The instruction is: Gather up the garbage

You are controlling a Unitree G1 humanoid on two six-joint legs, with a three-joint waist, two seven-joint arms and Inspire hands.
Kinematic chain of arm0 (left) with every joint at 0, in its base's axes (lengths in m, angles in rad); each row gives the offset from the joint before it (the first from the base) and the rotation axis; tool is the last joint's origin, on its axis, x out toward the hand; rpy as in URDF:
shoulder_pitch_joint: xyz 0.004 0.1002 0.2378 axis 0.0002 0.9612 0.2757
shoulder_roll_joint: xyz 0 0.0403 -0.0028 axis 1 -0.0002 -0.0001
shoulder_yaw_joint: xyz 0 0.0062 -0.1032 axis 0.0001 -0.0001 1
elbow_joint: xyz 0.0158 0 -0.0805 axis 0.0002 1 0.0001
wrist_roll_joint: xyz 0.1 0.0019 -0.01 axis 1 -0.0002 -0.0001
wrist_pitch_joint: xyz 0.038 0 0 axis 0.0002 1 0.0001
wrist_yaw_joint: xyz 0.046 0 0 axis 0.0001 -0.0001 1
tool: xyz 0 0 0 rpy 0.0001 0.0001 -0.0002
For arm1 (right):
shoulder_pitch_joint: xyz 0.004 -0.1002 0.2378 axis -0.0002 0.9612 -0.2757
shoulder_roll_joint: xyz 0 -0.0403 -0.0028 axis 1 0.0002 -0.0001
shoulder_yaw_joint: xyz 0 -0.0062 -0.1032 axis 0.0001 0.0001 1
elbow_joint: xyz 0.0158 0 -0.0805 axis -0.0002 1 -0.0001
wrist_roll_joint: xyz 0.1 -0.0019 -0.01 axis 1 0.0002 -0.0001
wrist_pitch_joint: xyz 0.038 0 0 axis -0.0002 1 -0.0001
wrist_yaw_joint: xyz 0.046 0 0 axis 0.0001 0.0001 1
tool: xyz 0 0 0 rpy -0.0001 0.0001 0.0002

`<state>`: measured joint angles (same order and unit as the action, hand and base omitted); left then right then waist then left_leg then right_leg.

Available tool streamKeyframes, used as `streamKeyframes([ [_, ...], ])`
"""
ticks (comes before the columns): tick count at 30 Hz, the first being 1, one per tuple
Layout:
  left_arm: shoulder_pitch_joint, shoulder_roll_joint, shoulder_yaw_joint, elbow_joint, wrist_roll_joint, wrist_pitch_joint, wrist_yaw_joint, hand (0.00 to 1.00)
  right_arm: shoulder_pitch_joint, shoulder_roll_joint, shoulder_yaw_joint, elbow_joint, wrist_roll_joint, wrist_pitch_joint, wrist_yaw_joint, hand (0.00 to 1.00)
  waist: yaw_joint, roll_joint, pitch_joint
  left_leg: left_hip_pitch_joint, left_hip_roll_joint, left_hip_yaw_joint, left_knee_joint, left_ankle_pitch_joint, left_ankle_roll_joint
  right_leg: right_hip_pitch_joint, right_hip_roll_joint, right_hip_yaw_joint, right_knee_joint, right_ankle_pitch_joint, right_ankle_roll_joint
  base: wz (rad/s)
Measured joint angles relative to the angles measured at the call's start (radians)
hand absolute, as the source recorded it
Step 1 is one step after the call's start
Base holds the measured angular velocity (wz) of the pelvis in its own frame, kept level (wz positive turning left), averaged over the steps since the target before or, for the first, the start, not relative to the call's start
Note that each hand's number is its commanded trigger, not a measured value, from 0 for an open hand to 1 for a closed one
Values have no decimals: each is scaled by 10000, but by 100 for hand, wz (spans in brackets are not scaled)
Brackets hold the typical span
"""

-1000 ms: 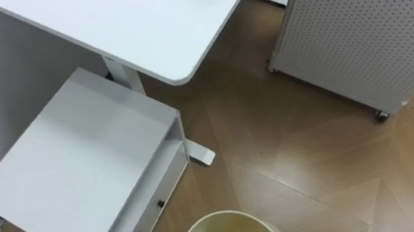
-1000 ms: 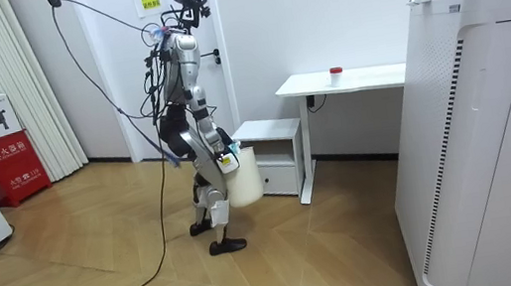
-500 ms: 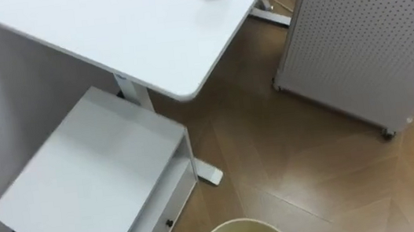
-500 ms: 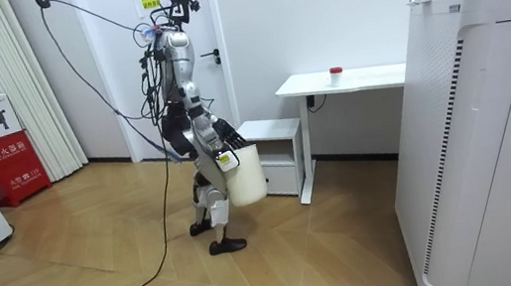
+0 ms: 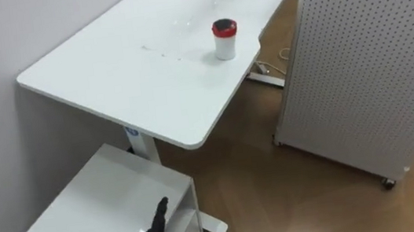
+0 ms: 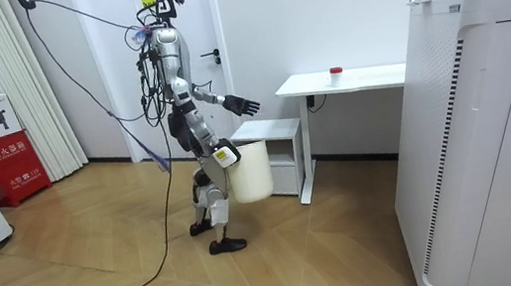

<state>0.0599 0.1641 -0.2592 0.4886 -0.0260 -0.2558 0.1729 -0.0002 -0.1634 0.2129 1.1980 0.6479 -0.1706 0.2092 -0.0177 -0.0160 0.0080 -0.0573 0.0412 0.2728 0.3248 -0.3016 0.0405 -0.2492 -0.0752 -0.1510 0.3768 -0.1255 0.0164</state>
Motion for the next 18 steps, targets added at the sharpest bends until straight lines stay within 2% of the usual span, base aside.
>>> streamKeyframes([
  [2, 44, 1, 225, -160, 2, 2, 224, 0, 27, 23, 1, -1, -96, 1, 166, 100, -21, -62, -4, 281, 4, 257, -187, -2, -1, 82, 28, -24, -23, 44, -17, -51],
  [4, 111, 15, 336, -799, -12, -11, 601, 0, 57, 36, 5, 6, -120, 111, 241, 100, -23, -97, 18, 560, 57, 516, -402, -2, -1, 282, 82, -288, -282, 230, -61, -38],
  [8, 119, 24, 404, -1635, -18, -165, 1089, 0, 105, 30, -12, 11, -130, 198, 224, 100, -37, -120, 36, 1061, 58, 845, -719, -2, 0, 616, 99, -601, -483, 295, -85, -28],
  [9, 104, 55, 424, -1756, -20, -310, 1248, 0, 113, 35, -5, 3, -128, 197, 228, 100, -87, -122, 39, 1155, 63, 893, -837, -1, 0, 708, 89, -794, -536, 323, -100, -14],
  [11, 101, 52, 422, -1795, -20, -361, 1434, 0, 145, 35, 1, 2, -138, 197, 247, 100, -127, -121, 40, 1279, 66, 939, -910, -1, 0, 803, 70, -1000, -568, 324, -101, -8],
  [18, 110, 56, 467, -1822, -34, -356, 1679, 0, 39, 32, -96, -1, -516, 198, 378, 100, -331, -158, 55, 1556, 140, 960, -904, 4, -8, 1057, 153, -1044, -722, 324, -101, -3],
])
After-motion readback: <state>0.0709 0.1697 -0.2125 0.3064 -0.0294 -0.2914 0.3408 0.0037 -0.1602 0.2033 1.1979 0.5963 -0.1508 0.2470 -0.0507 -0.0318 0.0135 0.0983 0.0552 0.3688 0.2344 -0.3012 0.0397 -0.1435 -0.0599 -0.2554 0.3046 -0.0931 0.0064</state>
